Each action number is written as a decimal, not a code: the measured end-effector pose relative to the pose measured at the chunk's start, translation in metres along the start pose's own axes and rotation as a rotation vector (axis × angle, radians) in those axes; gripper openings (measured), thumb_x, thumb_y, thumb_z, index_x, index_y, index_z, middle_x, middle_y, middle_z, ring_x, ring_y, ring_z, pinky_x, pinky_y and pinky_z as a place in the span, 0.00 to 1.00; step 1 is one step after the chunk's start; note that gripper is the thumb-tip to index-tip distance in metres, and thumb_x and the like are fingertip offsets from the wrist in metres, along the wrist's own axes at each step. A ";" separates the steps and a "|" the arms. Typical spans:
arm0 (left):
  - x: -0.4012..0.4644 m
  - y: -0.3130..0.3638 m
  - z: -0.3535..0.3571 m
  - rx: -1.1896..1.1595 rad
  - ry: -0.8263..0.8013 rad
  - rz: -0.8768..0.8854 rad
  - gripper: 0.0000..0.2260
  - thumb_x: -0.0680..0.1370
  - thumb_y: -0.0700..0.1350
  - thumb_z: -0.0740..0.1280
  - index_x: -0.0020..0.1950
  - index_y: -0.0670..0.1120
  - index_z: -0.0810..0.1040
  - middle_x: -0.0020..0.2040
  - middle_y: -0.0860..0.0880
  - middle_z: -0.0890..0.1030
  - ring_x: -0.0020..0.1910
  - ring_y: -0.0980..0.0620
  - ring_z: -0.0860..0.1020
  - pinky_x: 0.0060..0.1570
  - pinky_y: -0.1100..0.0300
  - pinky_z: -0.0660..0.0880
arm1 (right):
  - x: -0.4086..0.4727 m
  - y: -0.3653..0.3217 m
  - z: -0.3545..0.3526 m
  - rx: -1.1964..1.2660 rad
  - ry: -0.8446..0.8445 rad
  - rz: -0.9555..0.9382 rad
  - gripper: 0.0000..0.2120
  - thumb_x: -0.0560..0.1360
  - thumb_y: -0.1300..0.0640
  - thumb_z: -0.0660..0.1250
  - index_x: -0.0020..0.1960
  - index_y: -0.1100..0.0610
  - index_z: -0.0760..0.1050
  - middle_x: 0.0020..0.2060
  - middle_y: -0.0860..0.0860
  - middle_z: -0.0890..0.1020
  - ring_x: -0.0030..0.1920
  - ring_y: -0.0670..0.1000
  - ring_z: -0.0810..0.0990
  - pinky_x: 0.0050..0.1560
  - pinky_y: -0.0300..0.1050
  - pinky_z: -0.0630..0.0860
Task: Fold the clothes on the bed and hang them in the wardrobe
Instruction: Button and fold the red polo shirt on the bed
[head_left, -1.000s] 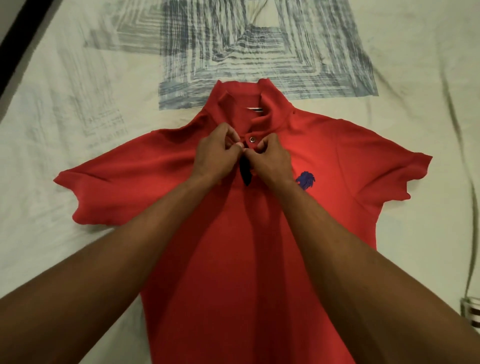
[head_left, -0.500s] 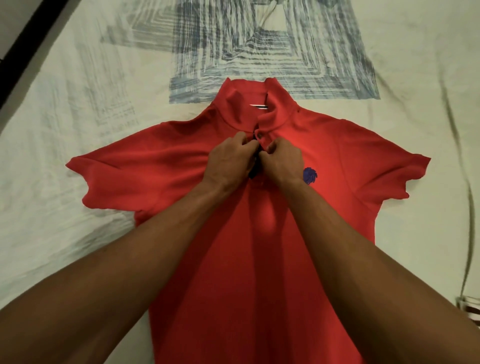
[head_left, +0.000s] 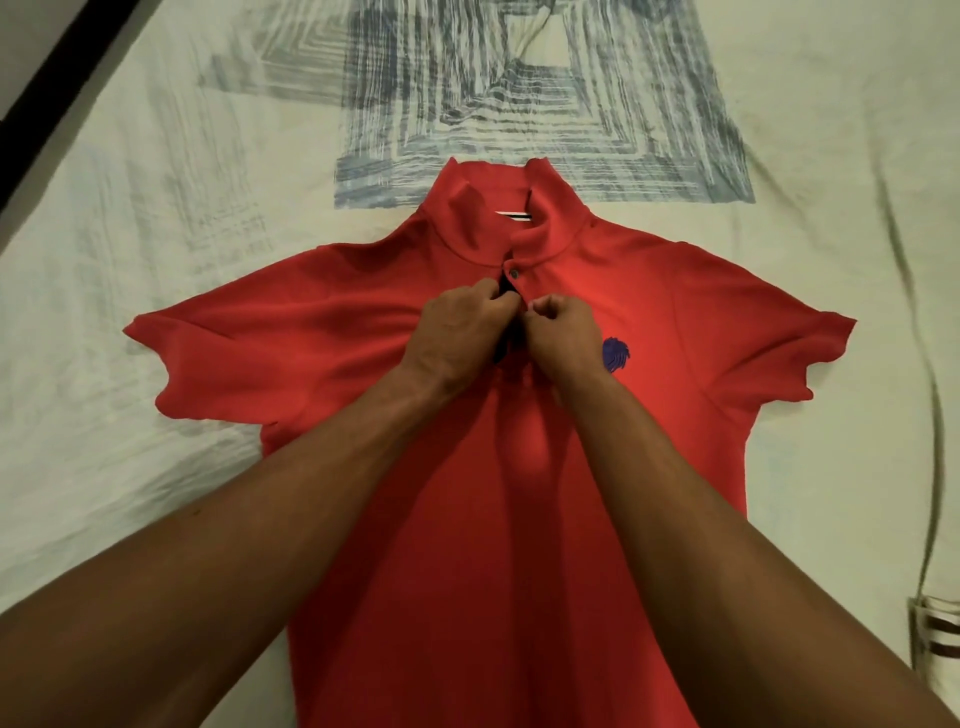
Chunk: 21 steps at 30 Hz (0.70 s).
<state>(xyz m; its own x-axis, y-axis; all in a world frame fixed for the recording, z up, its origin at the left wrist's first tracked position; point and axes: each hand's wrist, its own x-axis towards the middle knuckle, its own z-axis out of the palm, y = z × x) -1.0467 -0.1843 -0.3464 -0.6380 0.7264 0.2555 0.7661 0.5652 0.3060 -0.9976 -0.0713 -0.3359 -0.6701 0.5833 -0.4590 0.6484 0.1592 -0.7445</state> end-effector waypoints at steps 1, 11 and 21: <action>0.000 -0.002 0.002 -0.004 0.000 0.004 0.11 0.70 0.46 0.57 0.40 0.42 0.76 0.34 0.41 0.75 0.28 0.38 0.75 0.25 0.56 0.60 | 0.000 0.003 0.000 0.033 -0.012 0.002 0.07 0.71 0.60 0.65 0.36 0.52 0.77 0.31 0.54 0.82 0.32 0.58 0.81 0.34 0.58 0.81; 0.006 0.009 0.011 -0.857 0.019 -0.848 0.10 0.77 0.36 0.68 0.40 0.50 0.81 0.34 0.49 0.82 0.27 0.57 0.79 0.33 0.60 0.79 | -0.007 0.004 -0.004 0.288 -0.061 0.064 0.11 0.74 0.67 0.66 0.37 0.53 0.78 0.32 0.54 0.81 0.31 0.52 0.78 0.36 0.50 0.77; 0.009 0.008 0.012 -0.971 -0.077 -0.919 0.12 0.80 0.35 0.65 0.39 0.48 0.78 0.31 0.47 0.78 0.24 0.57 0.74 0.26 0.63 0.73 | -0.001 0.014 0.006 0.233 0.010 0.021 0.05 0.63 0.52 0.64 0.34 0.50 0.79 0.35 0.54 0.85 0.40 0.60 0.85 0.44 0.64 0.82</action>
<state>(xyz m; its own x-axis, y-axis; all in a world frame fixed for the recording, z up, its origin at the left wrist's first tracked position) -1.0456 -0.1681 -0.3528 -0.8578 0.2731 -0.4354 -0.3216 0.3755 0.8692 -0.9903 -0.0743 -0.3493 -0.6531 0.5923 -0.4720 0.5608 -0.0406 -0.8270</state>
